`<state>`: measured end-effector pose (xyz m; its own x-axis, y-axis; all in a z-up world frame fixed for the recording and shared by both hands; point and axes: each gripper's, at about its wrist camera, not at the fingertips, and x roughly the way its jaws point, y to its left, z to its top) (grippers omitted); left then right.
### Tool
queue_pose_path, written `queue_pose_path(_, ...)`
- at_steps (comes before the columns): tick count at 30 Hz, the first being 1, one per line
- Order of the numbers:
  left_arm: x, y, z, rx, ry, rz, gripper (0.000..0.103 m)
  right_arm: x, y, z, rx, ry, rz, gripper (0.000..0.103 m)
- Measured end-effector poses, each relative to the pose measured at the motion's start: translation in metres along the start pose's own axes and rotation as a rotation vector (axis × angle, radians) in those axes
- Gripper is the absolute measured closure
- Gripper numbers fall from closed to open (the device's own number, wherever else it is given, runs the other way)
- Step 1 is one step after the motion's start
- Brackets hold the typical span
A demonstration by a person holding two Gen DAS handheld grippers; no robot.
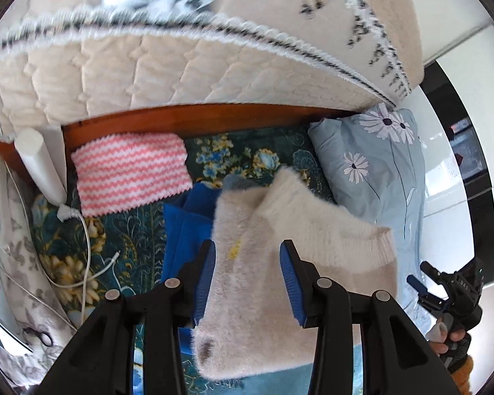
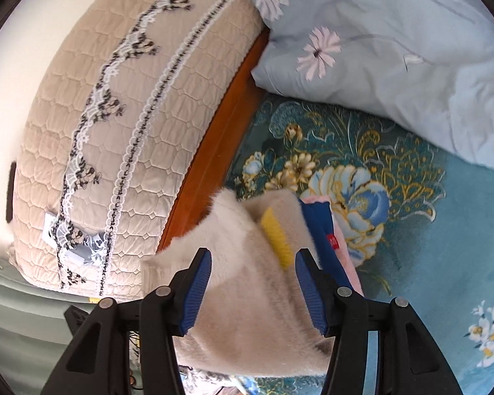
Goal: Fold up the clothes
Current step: 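Carry the folded sweater with both grippers toward the stack of folded clothes, then lower the sweater onto the blue folded garment and open both grippers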
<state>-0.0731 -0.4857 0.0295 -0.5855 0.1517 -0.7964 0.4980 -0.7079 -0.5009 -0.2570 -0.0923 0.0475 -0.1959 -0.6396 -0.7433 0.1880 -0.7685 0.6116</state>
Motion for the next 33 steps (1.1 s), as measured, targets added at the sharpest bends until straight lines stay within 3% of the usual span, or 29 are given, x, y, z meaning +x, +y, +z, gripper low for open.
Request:
queue_pose_path(5,-0.007,-0.033,-0.016,0.132,0.016,-0.039,0.062,0.011,0.041,-0.024,-0.157,0.034,-0.037,0.046)
queue_pose_path(10,0.014,-0.041,-0.035,0.194,0.092,-0.021,0.062,0.048,0.06,-0.058,-0.309,0.179,-0.091,0.046)
queue_pose_path(17,0.051,-0.017,-0.024,0.145,0.145,0.014,0.062,0.061,0.042,-0.04,-0.233,0.146,-0.109,0.046)
queue_pose_path(21,0.067,-0.015,-0.016,0.142,0.156,0.024,0.062,0.079,0.042,-0.035,-0.253,0.163,-0.129,0.046)
queue_pose_path(33,0.095,-0.012,-0.007,0.15,0.177,-0.005,0.062,0.121,0.02,-0.031,-0.204,0.18,-0.144,0.044)
